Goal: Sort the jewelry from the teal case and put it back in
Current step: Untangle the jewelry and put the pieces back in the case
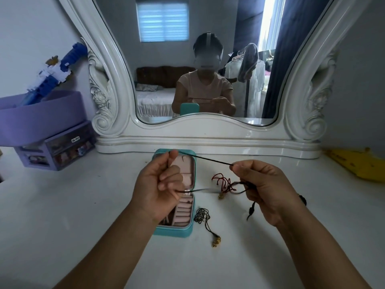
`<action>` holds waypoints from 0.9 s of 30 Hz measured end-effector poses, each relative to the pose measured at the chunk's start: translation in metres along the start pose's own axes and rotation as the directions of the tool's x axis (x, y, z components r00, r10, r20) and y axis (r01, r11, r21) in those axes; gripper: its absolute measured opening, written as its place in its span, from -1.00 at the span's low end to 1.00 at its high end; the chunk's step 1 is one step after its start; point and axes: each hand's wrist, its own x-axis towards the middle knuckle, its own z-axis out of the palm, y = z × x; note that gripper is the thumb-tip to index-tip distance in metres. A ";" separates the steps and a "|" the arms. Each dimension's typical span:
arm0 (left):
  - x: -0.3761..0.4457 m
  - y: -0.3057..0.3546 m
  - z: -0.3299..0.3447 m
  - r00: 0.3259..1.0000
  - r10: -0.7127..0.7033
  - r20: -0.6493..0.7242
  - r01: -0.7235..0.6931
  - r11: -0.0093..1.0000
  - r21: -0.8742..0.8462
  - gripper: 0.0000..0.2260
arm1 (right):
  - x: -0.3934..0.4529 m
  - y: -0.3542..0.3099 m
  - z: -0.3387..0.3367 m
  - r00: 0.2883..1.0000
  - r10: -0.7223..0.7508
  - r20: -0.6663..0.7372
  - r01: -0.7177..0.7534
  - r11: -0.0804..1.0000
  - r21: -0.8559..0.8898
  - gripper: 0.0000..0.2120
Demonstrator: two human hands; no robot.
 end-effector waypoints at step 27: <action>-0.021 -0.046 0.030 0.971 0.077 0.225 -0.237 0.362 0.901 -0.89 | -0.006 -0.012 0.009 0.969 -0.039 0.243 0.014 0.994 0.105 -0.69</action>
